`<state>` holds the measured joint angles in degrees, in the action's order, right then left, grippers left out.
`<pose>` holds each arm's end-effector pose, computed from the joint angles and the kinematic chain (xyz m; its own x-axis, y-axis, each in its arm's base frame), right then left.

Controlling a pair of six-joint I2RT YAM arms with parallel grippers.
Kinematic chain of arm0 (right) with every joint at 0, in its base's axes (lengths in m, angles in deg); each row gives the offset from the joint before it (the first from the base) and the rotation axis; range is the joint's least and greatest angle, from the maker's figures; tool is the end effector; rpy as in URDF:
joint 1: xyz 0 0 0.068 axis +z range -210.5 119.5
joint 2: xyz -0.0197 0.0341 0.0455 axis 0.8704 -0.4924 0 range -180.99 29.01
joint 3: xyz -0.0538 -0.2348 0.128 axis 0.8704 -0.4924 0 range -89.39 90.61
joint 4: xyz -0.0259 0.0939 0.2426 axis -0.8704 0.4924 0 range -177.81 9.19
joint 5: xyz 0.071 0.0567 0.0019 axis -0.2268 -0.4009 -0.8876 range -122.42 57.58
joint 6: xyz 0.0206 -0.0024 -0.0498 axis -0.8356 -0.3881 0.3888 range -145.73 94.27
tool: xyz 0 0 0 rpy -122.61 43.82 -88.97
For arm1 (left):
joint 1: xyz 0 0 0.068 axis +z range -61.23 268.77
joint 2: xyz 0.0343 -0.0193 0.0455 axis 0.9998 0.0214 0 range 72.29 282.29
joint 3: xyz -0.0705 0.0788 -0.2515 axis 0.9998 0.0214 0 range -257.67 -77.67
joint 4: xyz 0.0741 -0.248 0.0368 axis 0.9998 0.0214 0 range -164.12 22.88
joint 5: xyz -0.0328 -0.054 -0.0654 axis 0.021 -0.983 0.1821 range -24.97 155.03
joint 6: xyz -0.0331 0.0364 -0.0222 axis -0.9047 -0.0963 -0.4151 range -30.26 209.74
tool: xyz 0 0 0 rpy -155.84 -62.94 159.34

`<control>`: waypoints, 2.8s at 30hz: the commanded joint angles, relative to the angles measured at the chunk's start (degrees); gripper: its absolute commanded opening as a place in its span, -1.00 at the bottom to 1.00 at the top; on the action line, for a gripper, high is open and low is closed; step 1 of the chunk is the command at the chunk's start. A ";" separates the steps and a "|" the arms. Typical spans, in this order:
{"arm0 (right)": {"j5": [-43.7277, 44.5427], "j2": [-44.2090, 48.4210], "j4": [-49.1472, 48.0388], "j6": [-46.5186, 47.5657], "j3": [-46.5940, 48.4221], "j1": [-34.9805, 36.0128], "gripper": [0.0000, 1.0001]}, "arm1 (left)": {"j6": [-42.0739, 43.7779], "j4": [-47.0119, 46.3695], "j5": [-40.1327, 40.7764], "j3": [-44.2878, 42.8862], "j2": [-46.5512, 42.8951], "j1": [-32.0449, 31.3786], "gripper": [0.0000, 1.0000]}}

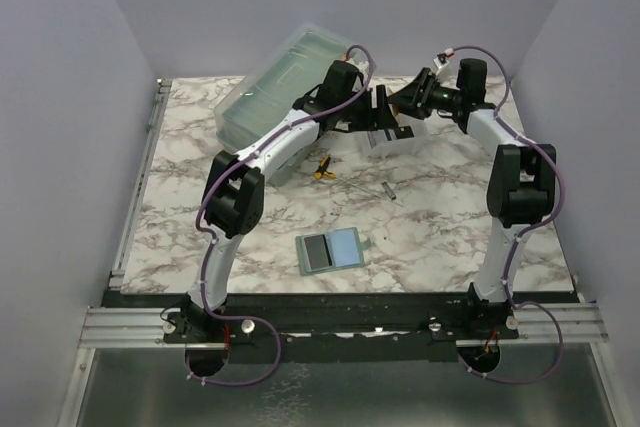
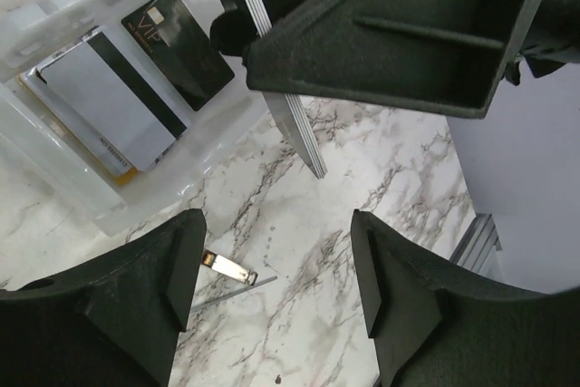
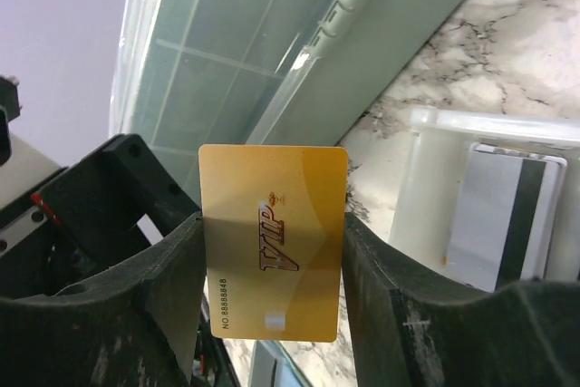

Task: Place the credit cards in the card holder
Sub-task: Place the credit card in the storage box.

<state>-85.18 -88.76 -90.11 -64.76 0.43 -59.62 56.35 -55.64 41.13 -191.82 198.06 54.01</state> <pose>0.4731 0.0357 0.2439 -0.7939 0.3690 -0.4833 -0.2922 0.4656 0.8354 0.4178 -0.3076 0.2837 -0.7894 -0.0645 -0.6105 0.4489 0.6176 -0.6457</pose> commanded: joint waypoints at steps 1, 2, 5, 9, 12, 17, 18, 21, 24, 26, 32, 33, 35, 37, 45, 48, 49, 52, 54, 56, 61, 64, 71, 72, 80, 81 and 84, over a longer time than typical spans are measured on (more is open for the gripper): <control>-5.56 -1.55 -3.38 -2.11 -0.66 -0.53 -0.68 | -2.78 1.07 -4.08 -4.47 2.01 2.26 0.43; -5.94 -1.71 -3.63 -2.22 -0.74 -0.53 -0.68 | -3.16 0.96 -4.61 -4.95 2.32 2.32 0.45; -6.92 -2.00 -5.17 -3.20 -1.20 -0.53 -0.69 | -4.41 0.71 -5.27 -6.27 3.55 2.40 0.46; -7.95 -2.24 -5.85 -3.74 -1.40 -0.53 -0.73 | -6.07 0.08 -5.27 -7.48 4.66 2.51 0.45; -8.29 -2.10 -6.46 -4.10 -1.72 -0.53 -0.73 | -6.87 -0.02 -4.66 -8.33 5.36 2.67 0.38; -8.93 -2.13 -6.92 -4.39 -1.70 -0.53 -0.74 | -7.22 -0.02 -4.94 -9.49 6.61 2.77 0.29; -9.07 -2.12 -6.92 -4.33 -1.75 -0.53 -0.75 | -7.25 -0.02 -4.94 -9.51 6.73 2.75 0.26; -9.23 -2.27 -7.20 -4.70 -1.80 -0.53 -0.78 | -6.97 -0.02 -4.22 -8.94 6.53 2.93 0.23; -9.64 -2.63 -7.87 -5.26 -1.72 -0.53 -0.80 | -6.87 -0.02 -4.05 -8.43 6.50 3.37 0.23; -9.81 -2.80 -8.02 -5.40 -1.59 -0.53 -0.80 | -6.87 -0.02 -3.96 -8.36 6.69 3.69 0.19; -10.91 -3.92 -9.90 -7.14 -1.64 -1.97 -0.82 | -6.83 -0.02 -4.23 -9.34 7.74 3.96 0.08; -11.03 -4.01 -10.25 -7.43 -1.73 -2.09 -0.83 | -6.79 -0.02 -4.16 -9.42 7.87 4.00 0.07; -11.37 -4.12 -11.05 -8.04 -1.99 -2.35 -0.83 | -6.74 -0.01 -4.14 -9.42 7.98 4.08 0.07; -11.77 -4.32 -11.69 -8.58 -2.08 -2.61 -0.85 | -6.62 -0.02 -4.14 -9.58 8.07 4.09 0.08; -12.04 -4.76 -12.52 -9.14 -2.37 -2.82 -0.86 | -6.93 -0.02 -4.57 -11.59 10.13 4.18 0.11; -10.60 -5.85 -12.12 -8.78 -1.68 -2.91 -0.86 | -7.74 -0.02 -3.92 -13.03 11.61 4.15 0.12; -10.38 -6.55 -11.32 -8.51 -0.95 -2.91 -0.87 | -7.87 -0.02 -4.18 -13.69 12.14 4.17 0.12; -8.85 -7.59 -6.78 -5.91 1.59 -2.85 -0.89 | -8.02 -0.02 -5.03 -14.31 12.45 4.18 0.14; -6.56 -7.12 -1.43 -2.26 3.02 -2.91 -0.89 | -7.51 -0.01 -5.41 -13.70 11.71 4.17 0.18; -5.32 -6.68 1.76 0.09 3.88 -2.91 -0.89 | -6.59 -0.02 -5.70 -12.71 10.59 4.17 0.25; -5.70 -5.74 0.51 -1.13 2.69 -2.91 -0.88 | -4.85 -0.11 -9.21 -12.08 8.88 3.72 0.50; -7.09 -5.97 -0.61 -2.19 2.49 -2.91 -0.88 | -4.33 -0.19 -8.69 -11.89 8.27 3.23 0.55; -8.55 -5.27 -3.57 -4.30 1.00 -2.91 -0.88 | -5.47 -0.20 -8.52 -13.28 10.02 3.21 0.55; -8.66 -5.31 -3.58 -4.30 0.93 -2.91 -0.88 | -5.60 -0.15 -8.46 -13.29 10.21 3.21 0.55; -9.17 -5.00 -4.34 -4.69 0.18 -2.91 -0.88 | -6.02 -0.20 -7.13 -13.54 10.87 3.30 0.48; -9.29 -4.93 -4.48 -4.80 0.18 -2.86 -0.88 | -6.15 -0.20 -7.06 -13.56 11.01 3.30 0.45; -9.73 -4.76 -4.89 -5.18 0.24 -2.90 -0.89 | -6.57 -0.20 -6.87 -13.18 11.32 3.54 0.38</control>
<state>-92.67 -95.50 -92.91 -69.19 1.15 -62.13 50.25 -55.36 34.40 -204.30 209.65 57.33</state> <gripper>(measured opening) 0.557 0.712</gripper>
